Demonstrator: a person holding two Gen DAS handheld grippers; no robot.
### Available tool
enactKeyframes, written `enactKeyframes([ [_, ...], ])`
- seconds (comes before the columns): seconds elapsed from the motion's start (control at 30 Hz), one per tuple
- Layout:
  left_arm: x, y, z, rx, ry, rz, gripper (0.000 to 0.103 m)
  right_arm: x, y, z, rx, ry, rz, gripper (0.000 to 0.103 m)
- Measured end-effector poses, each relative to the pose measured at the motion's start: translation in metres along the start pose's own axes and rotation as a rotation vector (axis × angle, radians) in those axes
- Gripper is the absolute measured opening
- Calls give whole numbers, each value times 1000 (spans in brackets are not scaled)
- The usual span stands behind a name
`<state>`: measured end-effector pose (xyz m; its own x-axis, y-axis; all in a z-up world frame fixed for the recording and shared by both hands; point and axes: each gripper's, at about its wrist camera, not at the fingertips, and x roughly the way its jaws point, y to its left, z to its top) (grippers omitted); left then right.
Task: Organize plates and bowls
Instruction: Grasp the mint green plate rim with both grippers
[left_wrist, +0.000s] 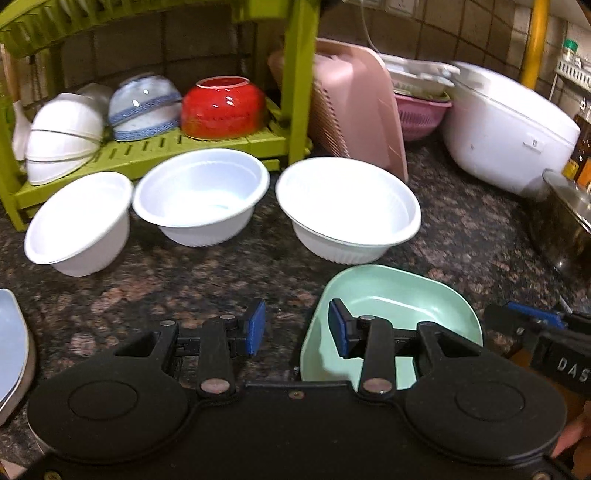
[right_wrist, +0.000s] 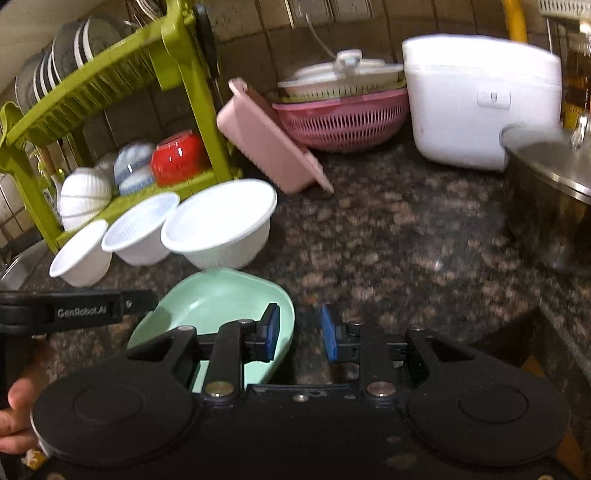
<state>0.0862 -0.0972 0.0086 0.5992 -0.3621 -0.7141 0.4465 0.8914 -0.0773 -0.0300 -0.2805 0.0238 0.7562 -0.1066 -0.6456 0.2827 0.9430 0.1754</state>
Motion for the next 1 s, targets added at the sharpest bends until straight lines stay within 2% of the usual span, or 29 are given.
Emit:
enactKeyframes([
  [0.17,6,-7,-1,26,12,8,48,4,-1,-2,30,37,52,28],
  [0.47,14,-15,-3,67,26,7,48,16,6,-4,-12,92,33,26],
  [0.67,22,-15,-4,58,66,3,46,20,12,-7,-44,102,31,21],
  [0.83,26,-10,-8,39,112,-6,38,27,23,-8,-84,103,36,19],
  [1.0,22,-1,-12,17,117,29,37,34,38,-7,-128,100,44,19],
])
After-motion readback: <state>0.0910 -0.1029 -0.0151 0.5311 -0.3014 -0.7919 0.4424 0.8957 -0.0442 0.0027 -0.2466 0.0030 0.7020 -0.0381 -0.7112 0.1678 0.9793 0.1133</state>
